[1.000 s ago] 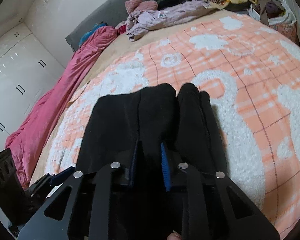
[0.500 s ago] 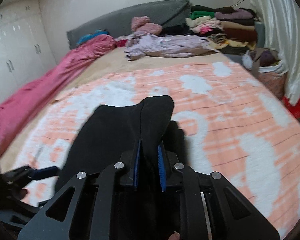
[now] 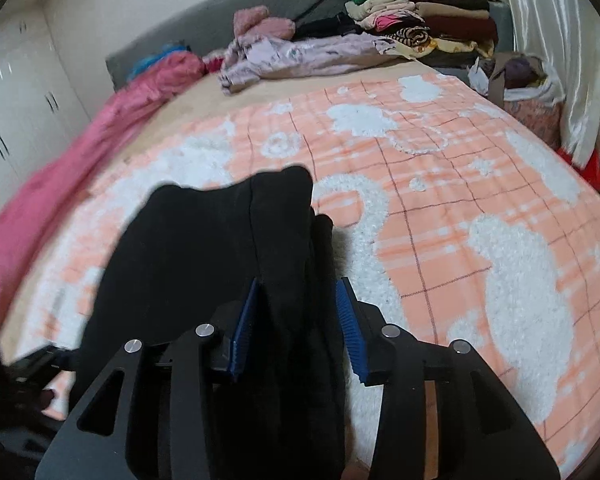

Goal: Fold small clothes

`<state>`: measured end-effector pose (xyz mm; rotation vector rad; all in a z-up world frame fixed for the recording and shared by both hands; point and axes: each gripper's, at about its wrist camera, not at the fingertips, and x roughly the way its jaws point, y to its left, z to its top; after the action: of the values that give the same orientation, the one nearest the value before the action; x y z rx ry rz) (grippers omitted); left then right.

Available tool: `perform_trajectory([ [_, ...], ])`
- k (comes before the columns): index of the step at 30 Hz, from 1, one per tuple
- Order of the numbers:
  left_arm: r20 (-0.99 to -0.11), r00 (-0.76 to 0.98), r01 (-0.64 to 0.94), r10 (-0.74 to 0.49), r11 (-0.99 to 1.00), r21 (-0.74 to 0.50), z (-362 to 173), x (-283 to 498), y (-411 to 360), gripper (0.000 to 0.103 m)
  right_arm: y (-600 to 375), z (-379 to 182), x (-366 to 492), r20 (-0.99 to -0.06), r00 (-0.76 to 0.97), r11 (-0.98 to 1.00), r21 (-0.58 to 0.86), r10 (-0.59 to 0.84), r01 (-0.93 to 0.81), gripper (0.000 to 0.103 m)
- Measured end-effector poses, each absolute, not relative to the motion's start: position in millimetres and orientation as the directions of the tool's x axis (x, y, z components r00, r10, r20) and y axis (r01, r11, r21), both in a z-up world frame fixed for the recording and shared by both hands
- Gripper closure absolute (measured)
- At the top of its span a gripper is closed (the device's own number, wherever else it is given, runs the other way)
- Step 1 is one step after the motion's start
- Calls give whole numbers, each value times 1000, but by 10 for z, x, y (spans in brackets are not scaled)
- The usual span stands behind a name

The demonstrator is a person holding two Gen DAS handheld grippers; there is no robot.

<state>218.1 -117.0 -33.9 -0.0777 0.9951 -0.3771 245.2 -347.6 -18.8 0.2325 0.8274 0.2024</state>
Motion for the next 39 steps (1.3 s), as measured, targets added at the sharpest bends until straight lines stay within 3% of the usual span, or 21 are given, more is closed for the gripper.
perform_trajectory([
  [10,-782,508,253,-362,930,-266,-206,2065,-1019,21,-3711,-66,1820,-630,651,884,444,425,-147,62],
  [18,-806,482,234,-342,937,-258,-332,2095,-1054,21,-3566,-233,1811,-641,608,865,473,469,-168,62],
  [19,-809,478,235,-342,937,-257,-352,2094,-1069,21,-3543,-271,1830,-655,597,870,463,464,-168,65],
  [21,-810,478,235,-340,938,-255,-366,2102,-1088,21,-3504,-315,1828,-658,582,867,459,478,-193,88],
  [24,-810,473,233,-347,936,-265,-349,2114,-1112,21,-3536,-217,1741,-638,606,869,450,475,-207,90],
  [29,-796,480,273,-368,925,-263,-206,2025,-1199,21,-3653,-55,1483,-630,661,902,390,408,-185,91],
  [33,-809,476,264,-344,934,-242,-273,2022,-1232,21,-3667,-300,1544,-682,624,912,388,381,-133,88],
  [39,-813,476,249,-337,938,-243,-363,2036,-1224,21,-3622,-379,1577,-690,632,925,358,352,-124,82],
])
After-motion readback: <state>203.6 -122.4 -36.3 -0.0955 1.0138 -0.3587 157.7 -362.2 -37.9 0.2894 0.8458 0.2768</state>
